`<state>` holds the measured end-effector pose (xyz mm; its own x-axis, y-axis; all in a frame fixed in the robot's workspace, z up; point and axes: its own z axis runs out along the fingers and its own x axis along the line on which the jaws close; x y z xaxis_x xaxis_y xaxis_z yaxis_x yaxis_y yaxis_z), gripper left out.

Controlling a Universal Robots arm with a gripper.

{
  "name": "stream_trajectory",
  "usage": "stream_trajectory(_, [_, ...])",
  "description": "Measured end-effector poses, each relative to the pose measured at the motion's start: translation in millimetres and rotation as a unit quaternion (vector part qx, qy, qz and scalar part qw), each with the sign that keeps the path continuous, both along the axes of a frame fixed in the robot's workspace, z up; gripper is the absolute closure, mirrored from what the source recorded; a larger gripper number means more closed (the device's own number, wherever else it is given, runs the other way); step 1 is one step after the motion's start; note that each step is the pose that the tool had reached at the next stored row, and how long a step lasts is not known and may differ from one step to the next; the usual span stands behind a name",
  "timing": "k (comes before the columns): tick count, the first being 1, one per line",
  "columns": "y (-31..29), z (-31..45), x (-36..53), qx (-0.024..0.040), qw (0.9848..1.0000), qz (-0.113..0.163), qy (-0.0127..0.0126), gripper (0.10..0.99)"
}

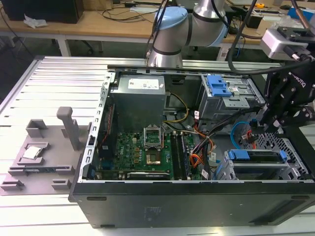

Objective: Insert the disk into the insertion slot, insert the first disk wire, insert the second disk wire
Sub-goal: 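Insert the first disk wire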

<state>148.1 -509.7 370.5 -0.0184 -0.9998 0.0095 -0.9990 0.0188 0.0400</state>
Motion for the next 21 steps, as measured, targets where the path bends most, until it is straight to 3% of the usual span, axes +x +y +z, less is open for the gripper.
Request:
stream_trajectory(4, [0.1, -6.8, -6.5, -0.0033, 1.0000, -0.001, 0.0000, 0.784])
stream_trajectory(8, [0.1, -12.2, -7.1, -0.0059, 1.0000, -0.001, 0.0000, 0.784])
stream_trajectory(13, [0.2, -12.3, -7.1, -0.0079, 1.0000, -0.001, 0.0000, 0.796])
stream_trajectory(15, [0.1, -12.3, -7.1, -0.0085, 1.0000, -0.001, 0.0000, 0.902])
stream_trajectory(21, [-1.2, -12.2, -7.0, -0.0102, 0.9999, -0.001, 0.0000, 0.902])
